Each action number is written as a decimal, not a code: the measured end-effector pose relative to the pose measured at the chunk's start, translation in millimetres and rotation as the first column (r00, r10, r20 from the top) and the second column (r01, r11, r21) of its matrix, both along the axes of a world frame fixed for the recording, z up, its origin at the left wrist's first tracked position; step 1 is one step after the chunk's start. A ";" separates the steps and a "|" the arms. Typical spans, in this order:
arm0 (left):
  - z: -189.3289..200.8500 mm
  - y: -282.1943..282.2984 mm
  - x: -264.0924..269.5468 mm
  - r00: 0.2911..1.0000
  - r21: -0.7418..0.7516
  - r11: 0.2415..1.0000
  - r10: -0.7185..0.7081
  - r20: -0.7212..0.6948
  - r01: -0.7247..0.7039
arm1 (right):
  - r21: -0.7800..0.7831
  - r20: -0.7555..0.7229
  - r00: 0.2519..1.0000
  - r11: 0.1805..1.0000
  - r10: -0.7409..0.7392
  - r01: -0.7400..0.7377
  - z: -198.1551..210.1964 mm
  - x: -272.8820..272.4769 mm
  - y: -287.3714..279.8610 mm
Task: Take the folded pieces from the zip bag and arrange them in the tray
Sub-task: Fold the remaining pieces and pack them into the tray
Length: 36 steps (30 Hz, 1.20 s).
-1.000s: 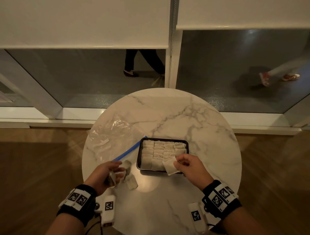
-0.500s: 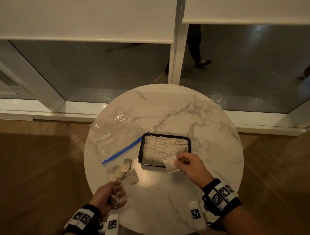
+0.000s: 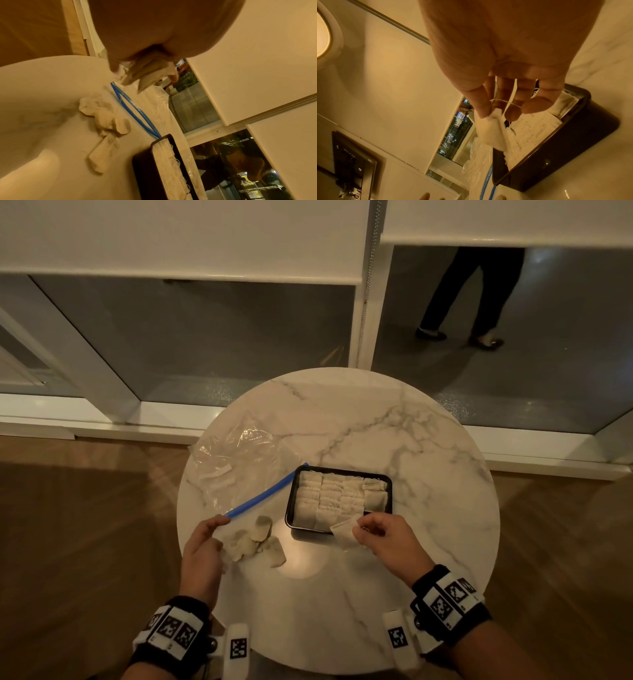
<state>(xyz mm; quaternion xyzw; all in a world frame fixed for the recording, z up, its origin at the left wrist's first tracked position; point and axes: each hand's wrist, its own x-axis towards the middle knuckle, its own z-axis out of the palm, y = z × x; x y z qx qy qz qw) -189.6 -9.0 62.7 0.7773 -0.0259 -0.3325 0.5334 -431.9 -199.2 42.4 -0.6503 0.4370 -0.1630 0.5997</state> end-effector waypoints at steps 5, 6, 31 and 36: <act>13.6 -21.1 -18.9 0.973 -0.180 0.983 -0.018 -0.232 -0.024 | 0.048 0.063 0.997 0.998 -0.033 0.030 8.9 -1.0 6.2; 14.3 -26.9 -25.5 0.964 -0.176 0.984 -0.042 -0.261 -0.004 | 0.069 0.074 0.996 0.997 -0.044 0.039 9.8 0.2 6.9; 8.4 -77.1 -67.4 0.813 -0.182 0.814 -0.574 -0.099 0.552 | 0.057 0.096 0.995 0.998 0.003 -0.009 12.5 21.5 -2.1; -2.8 -75.8 -70.5 0.840 -0.149 0.848 -0.527 -0.128 0.509 | -0.021 -0.007 0.995 0.995 0.099 -0.099 0.1 16.6 -9.9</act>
